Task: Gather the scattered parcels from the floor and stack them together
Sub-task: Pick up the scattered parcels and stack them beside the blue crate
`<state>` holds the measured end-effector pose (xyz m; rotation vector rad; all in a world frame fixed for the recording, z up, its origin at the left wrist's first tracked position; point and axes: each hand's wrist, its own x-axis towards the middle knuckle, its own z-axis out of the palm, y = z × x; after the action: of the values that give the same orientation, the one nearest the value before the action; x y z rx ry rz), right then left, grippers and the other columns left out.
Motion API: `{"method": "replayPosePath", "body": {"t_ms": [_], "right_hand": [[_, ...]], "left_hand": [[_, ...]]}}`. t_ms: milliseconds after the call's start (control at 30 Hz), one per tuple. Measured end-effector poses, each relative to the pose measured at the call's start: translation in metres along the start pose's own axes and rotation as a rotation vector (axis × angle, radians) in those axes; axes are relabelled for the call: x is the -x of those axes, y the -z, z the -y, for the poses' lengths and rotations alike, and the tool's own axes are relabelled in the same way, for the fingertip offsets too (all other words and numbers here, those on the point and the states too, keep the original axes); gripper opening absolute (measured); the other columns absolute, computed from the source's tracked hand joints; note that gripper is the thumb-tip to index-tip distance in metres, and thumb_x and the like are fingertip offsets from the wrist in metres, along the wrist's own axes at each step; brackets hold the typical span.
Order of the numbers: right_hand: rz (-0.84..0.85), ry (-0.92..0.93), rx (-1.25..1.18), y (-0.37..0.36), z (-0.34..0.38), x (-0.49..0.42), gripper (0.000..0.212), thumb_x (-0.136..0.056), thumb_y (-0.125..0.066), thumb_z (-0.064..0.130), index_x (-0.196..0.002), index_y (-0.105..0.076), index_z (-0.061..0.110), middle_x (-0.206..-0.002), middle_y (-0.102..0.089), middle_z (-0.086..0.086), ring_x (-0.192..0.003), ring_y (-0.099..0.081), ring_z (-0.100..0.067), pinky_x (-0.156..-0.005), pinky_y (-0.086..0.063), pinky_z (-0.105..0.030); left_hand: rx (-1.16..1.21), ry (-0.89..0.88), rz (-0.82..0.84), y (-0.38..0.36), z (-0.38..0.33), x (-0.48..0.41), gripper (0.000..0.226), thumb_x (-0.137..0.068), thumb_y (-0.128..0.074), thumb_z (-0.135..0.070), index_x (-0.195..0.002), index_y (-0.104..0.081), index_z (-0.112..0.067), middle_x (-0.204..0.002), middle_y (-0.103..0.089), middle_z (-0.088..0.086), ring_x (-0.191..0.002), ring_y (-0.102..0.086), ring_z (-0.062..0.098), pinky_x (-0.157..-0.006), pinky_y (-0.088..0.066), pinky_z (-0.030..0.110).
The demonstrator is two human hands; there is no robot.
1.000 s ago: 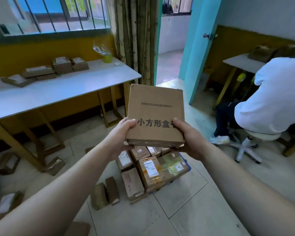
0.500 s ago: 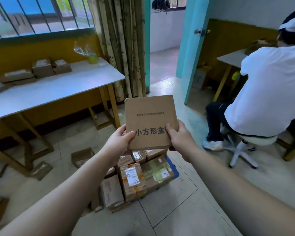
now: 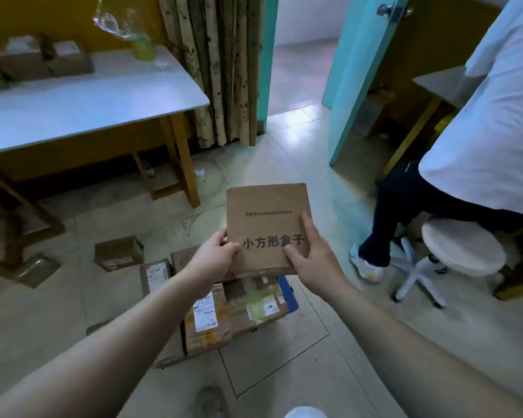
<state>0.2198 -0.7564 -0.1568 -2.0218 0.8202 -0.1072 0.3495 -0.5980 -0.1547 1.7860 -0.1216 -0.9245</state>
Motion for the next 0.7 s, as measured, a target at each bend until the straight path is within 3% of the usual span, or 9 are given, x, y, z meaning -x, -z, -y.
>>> {"method": "replayPosePath", "body": {"t_ms": [100, 167, 267, 333, 467, 600, 700], "right_hand": [[0.221, 0.011, 0.107, -0.01, -0.026, -0.027, 0.098, -0.077, -0.072, 0.048, -0.146, -0.004, 0.052, -0.137, -0.028, 0.001, -0.116, -0.043, -0.014, -0.102, -0.04, -0.032], [0.366, 0.026, 0.164, -0.016, -0.048, -0.049, 0.108, -0.074, -0.078, 0.043, -0.146, 0.002, 0.053, -0.141, -0.022, 0.001, -0.124, -0.041, -0.018, -0.108, -0.037, -0.036], [0.501, 0.04, 0.232, -0.029, -0.09, -0.082, 0.1, -0.082, -0.072, 0.036, -0.148, 0.003, 0.048, -0.142, -0.023, 0.0, -0.123, -0.042, -0.018, -0.108, -0.038, -0.042], [0.556, 0.046, 0.295, -0.042, -0.121, -0.101, 0.089, -0.089, -0.063, 0.034, -0.151, 0.001, 0.042, -0.142, -0.026, 0.0, -0.119, -0.042, -0.016, -0.107, -0.039, -0.041], [0.65, 0.033, 0.374, -0.077, -0.184, -0.129, 0.08, -0.094, -0.055, 0.034, -0.152, 0.0, 0.034, -0.148, -0.021, 0.003, -0.124, -0.041, -0.019, -0.105, -0.04, -0.04], [0.68, 0.0, 0.419, -0.129, -0.241, -0.143, 0.076, -0.096, -0.052, 0.035, -0.153, -0.001, 0.03, -0.152, -0.017, 0.0, -0.129, -0.036, -0.023, -0.107, -0.036, -0.042], [0.667, -0.036, 0.409, -0.169, -0.282, -0.144, 0.077, -0.096, -0.052, 0.034, -0.153, 0.0, 0.031, -0.156, -0.012, -0.001, -0.133, -0.033, -0.025, -0.11, -0.034, -0.045]], "left_hand": [[-0.036, 0.05, -0.086, -0.008, 0.018, -0.026, 0.029, -0.096, -0.047, -0.017, -0.121, -0.049, -0.033, -0.103, -0.065, -0.003, -0.092, -0.064, 0.019, -0.076, -0.059, 0.041], [-0.041, 0.077, -0.172, -0.016, 0.036, -0.042, 0.034, -0.095, -0.048, -0.014, -0.125, -0.049, -0.031, -0.107, -0.064, -0.002, -0.094, -0.064, 0.019, -0.08, -0.057, 0.042], [-0.02, 0.138, -0.259, -0.037, 0.071, -0.065, 0.056, -0.093, -0.054, -0.011, -0.141, -0.033, -0.032, -0.12, -0.06, -0.002, -0.104, -0.061, 0.018, -0.089, -0.054, 0.043], [-0.017, 0.19, -0.274, -0.054, 0.099, -0.08, 0.064, -0.093, -0.055, -0.011, -0.146, -0.026, -0.032, -0.124, -0.057, -0.001, -0.108, -0.059, 0.018, -0.09, -0.053, 0.041], [-0.133, 0.273, -0.267, -0.079, 0.165, -0.117, 0.065, -0.091, -0.056, -0.007, -0.147, -0.03, -0.026, -0.129, -0.052, -0.003, -0.104, -0.056, 0.011, -0.081, -0.051, 0.023], [-0.265, 0.364, -0.286, -0.088, 0.228, -0.155, 0.068, -0.09, -0.058, -0.011, -0.149, -0.026, -0.024, -0.143, -0.044, 0.0, -0.12, -0.051, 0.022, -0.099, -0.047, 0.04], [-0.36, 0.357, -0.29, -0.09, 0.272, -0.18, 0.066, -0.09, -0.059, -0.011, -0.147, -0.029, -0.02, -0.142, -0.047, 0.002, -0.121, -0.051, 0.023, -0.099, -0.044, 0.035]]}}
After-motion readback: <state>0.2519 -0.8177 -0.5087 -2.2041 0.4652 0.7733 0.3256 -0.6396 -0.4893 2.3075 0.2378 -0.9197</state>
